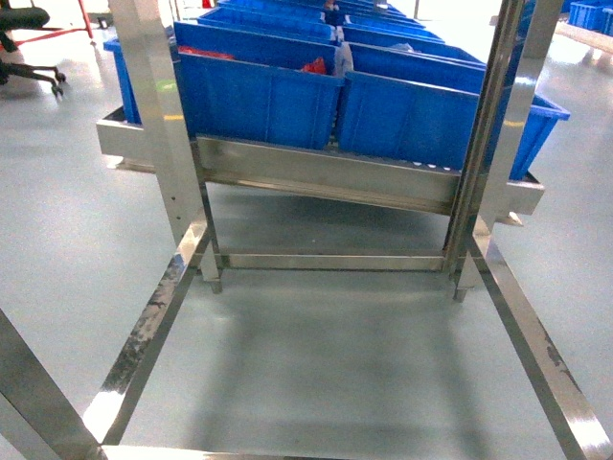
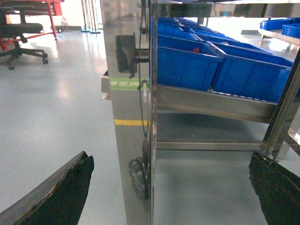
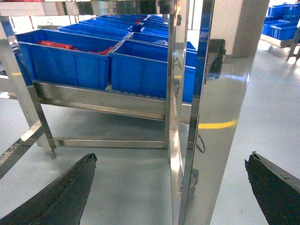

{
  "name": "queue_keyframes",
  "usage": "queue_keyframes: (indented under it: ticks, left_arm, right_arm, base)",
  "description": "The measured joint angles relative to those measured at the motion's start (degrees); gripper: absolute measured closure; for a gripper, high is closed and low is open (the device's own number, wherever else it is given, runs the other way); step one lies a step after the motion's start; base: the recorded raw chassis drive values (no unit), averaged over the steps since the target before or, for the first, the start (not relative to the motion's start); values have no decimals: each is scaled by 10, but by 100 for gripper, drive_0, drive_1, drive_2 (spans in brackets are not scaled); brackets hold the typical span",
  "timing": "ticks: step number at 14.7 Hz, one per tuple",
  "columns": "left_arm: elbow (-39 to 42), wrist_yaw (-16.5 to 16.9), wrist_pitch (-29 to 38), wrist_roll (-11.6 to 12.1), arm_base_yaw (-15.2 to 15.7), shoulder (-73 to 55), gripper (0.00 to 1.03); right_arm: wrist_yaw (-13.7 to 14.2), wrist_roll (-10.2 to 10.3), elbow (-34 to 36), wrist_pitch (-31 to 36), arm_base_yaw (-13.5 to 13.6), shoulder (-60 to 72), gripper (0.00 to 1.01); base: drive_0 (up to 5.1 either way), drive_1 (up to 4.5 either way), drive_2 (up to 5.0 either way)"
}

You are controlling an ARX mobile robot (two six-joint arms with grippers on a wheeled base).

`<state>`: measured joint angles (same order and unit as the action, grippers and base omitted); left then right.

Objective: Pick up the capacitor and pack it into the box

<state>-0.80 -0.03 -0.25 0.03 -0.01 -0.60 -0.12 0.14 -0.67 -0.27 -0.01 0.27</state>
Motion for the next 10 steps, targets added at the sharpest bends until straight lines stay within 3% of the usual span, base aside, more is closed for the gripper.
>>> queue_keyframes:
  ticks: [10]
  left_arm:
    - [0,0,0,0,0,0,5]
  right_arm:
    - [0,0,0,0,0,0,3]
  base:
    - [0,0,0]
